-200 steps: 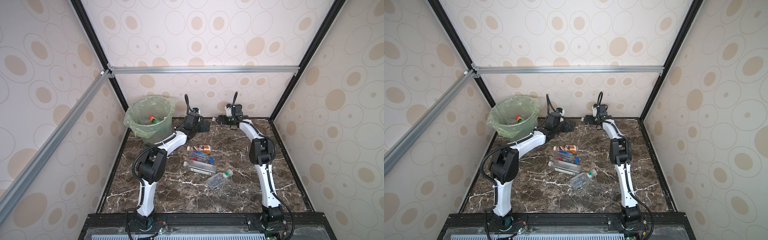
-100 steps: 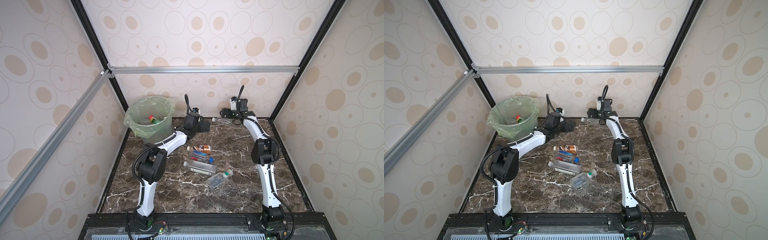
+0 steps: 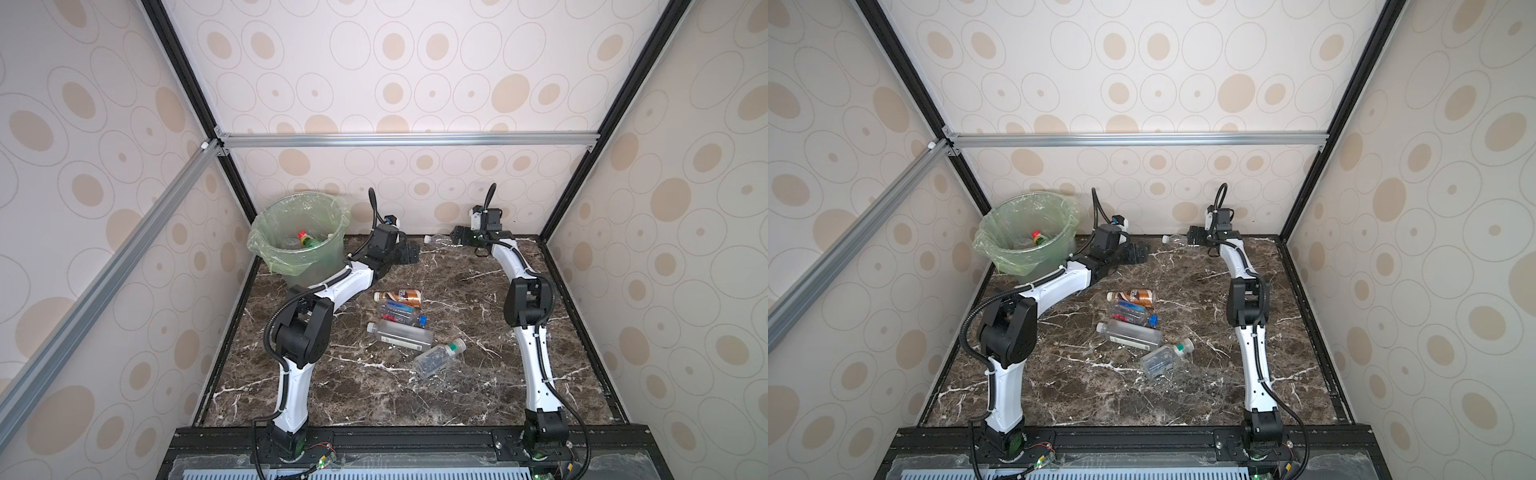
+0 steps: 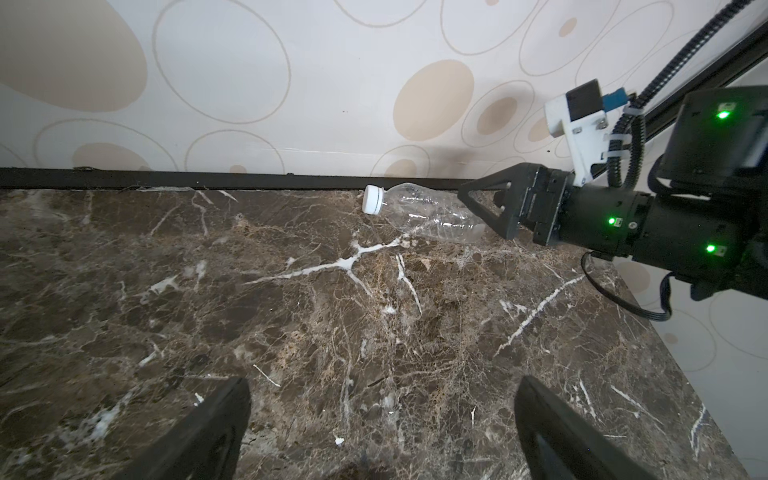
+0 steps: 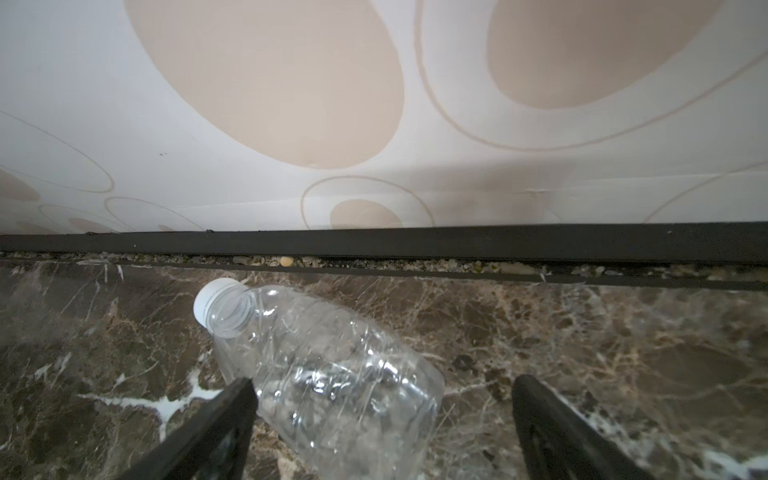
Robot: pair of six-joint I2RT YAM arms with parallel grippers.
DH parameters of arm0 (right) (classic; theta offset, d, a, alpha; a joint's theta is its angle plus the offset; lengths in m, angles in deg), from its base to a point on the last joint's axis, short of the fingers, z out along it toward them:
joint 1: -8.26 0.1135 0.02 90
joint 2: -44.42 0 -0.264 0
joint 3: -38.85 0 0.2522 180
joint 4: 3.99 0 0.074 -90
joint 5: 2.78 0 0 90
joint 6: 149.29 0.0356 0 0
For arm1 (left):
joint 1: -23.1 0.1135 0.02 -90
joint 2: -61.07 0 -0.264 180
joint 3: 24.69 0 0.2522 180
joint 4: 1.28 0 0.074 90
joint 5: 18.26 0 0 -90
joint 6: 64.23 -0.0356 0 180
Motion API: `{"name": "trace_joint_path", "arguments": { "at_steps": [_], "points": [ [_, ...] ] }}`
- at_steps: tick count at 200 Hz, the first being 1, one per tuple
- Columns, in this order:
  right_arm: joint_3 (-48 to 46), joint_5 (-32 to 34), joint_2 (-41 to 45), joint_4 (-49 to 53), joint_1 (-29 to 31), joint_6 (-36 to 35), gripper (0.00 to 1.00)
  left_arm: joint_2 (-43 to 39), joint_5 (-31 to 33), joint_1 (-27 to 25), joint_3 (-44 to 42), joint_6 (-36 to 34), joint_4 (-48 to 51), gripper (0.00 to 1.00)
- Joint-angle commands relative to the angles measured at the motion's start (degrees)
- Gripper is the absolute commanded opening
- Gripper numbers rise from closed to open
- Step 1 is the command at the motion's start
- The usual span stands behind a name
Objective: Throw the plastic bottles in the bin
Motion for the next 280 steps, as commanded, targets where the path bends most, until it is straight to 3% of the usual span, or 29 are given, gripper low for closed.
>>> {"name": "trace_joint_path", "arguments": {
  "at_steps": [1, 133, 200, 280],
  "points": [
    [2.93, -1.72, -1.58, -0.55, 0.32, 1.73, 0.99, 1.03, 0.16, 0.43, 0.75, -0.52, -1.32, 0.99],
    [3.52, -6.20, -3.15, -0.16, 0.99, 1.93, 0.99, 0.95, -0.56, 0.41, -0.48, 0.03, -2.24, 0.99],
    [-4.52, -7.03, 2.65, -0.23, 2.98, 0.36, 0.99, -0.04, -0.46, 0.39, -2.53, 0.38, -2.84, 0.99],
    [-23.07, -7.69, 15.03, -6.08, 4.99, 0.34, 0.99, 0.13, -0.01, 0.39, -2.52, 0.03, -2.81, 0.99]
  ]
}}
